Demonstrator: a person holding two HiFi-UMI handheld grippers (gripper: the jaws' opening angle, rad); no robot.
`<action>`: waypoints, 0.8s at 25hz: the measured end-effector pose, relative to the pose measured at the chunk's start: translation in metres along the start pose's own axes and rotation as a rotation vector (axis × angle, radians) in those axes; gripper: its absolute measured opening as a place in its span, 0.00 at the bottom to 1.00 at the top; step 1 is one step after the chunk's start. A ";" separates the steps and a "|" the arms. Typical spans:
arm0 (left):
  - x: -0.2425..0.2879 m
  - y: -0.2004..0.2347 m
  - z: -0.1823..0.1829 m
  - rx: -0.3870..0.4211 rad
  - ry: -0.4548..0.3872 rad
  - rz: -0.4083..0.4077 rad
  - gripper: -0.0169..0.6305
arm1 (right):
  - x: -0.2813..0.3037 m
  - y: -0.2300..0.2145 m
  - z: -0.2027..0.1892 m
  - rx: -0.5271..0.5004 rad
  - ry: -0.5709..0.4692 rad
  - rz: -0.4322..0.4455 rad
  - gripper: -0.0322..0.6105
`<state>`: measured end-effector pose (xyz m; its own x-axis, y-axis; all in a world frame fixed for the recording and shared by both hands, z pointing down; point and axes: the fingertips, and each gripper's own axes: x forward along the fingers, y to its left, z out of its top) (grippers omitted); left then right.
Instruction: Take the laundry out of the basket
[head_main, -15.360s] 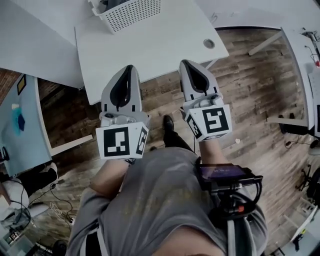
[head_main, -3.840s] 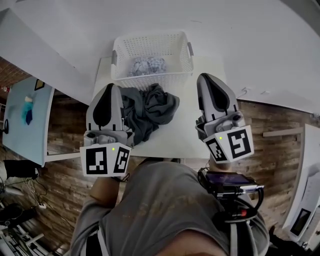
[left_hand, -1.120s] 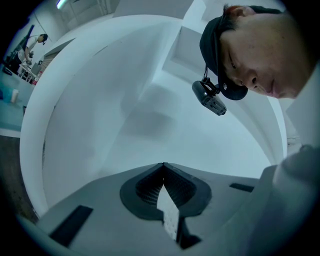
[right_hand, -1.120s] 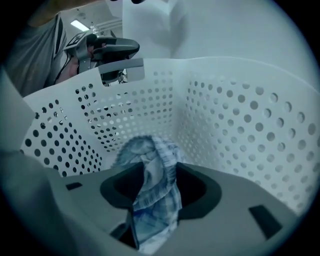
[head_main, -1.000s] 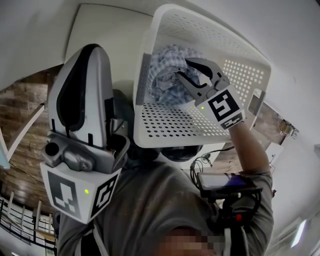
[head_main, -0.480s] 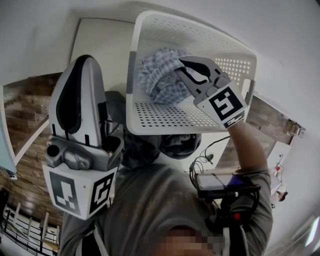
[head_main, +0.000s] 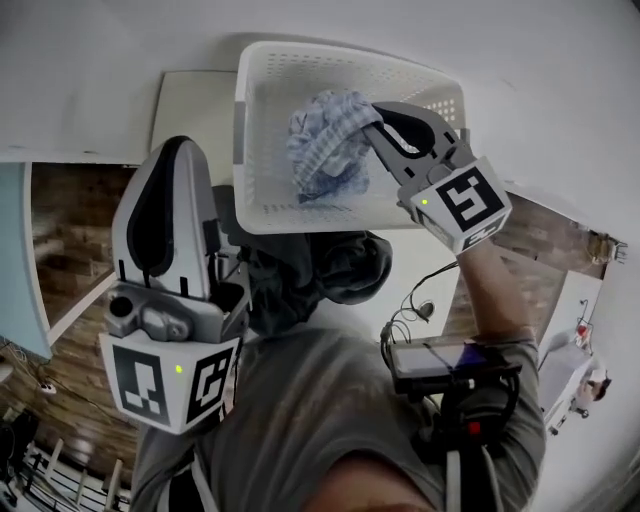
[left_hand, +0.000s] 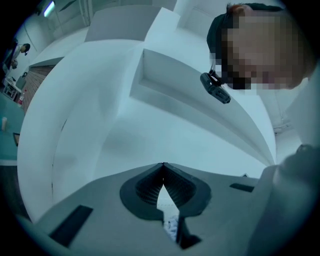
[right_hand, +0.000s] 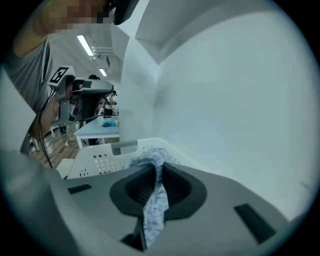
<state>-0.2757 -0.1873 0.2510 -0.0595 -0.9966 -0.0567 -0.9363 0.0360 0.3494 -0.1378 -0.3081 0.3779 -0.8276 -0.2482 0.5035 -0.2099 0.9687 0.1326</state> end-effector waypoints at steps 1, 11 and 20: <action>-0.005 -0.008 0.004 0.006 -0.004 -0.007 0.04 | -0.008 -0.002 0.006 0.010 -0.013 -0.015 0.12; -0.054 -0.085 0.028 0.092 -0.037 -0.105 0.04 | -0.095 -0.015 0.083 0.029 -0.246 -0.146 0.12; -0.096 -0.163 0.037 0.121 -0.090 -0.185 0.04 | -0.240 -0.013 0.161 -0.029 -0.448 -0.253 0.12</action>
<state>-0.1308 -0.0951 0.1647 0.0911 -0.9766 -0.1946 -0.9685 -0.1324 0.2110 -0.0205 -0.2607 0.1179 -0.8960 -0.4424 0.0382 -0.4230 0.8766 0.2293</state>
